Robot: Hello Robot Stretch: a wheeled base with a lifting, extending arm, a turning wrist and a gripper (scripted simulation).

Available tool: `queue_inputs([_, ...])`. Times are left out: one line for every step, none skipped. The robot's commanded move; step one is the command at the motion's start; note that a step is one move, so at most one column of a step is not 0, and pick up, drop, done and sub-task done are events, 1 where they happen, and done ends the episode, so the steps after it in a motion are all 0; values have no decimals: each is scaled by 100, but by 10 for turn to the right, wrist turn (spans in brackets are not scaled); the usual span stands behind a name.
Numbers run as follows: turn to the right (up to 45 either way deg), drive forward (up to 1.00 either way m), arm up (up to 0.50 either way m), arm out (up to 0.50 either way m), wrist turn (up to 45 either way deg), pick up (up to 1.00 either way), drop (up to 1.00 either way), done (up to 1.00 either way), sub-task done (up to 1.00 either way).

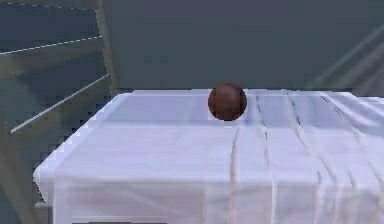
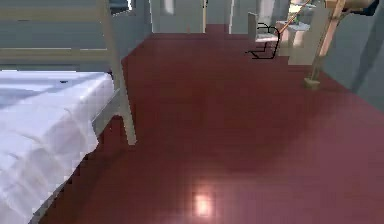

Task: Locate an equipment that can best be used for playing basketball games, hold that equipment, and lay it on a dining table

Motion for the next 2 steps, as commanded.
queue_inputs([450, 0, 0, 0, 0, 0, 0, 0, 0])
queue_inputs([90, 0, 0, 0, 0, 0, 0, 0, 0])
